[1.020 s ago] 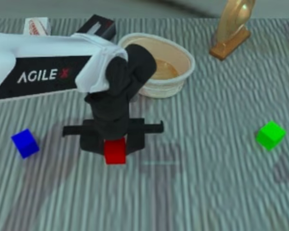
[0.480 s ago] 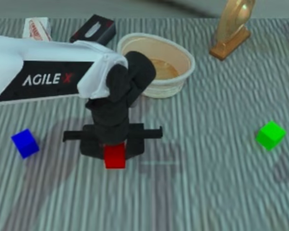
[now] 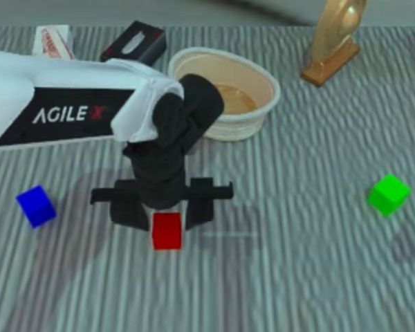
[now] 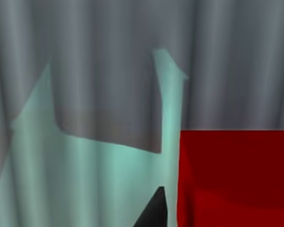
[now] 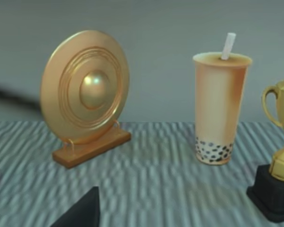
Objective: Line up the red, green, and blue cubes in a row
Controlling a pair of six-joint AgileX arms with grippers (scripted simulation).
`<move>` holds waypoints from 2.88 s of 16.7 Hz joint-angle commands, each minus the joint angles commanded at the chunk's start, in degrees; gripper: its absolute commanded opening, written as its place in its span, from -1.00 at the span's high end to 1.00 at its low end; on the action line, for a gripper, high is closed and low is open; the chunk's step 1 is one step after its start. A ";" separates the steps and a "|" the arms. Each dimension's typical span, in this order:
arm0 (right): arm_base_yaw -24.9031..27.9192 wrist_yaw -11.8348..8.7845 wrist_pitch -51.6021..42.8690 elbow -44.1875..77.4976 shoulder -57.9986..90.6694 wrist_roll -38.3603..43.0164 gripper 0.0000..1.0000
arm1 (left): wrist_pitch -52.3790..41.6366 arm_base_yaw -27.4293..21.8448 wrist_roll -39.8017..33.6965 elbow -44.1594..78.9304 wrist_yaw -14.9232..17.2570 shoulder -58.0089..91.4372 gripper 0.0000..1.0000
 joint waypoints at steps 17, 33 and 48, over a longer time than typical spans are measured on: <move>0.00 0.00 0.00 0.00 0.00 0.00 -1.00 | -9.50 0.39 -0.30 5.96 -0.02 -2.97 -1.00; 2.60 -0.14 -12.91 18.18 20.48 -5.56 -1.00 | -2.20 9.96 1.66 -8.39 -0.69 -26.38 -1.00; 10.53 0.39 -56.73 74.39 101.37 -24.15 -1.00 | 40.25 35.18 28.82 -69.09 0.29 -103.29 -1.00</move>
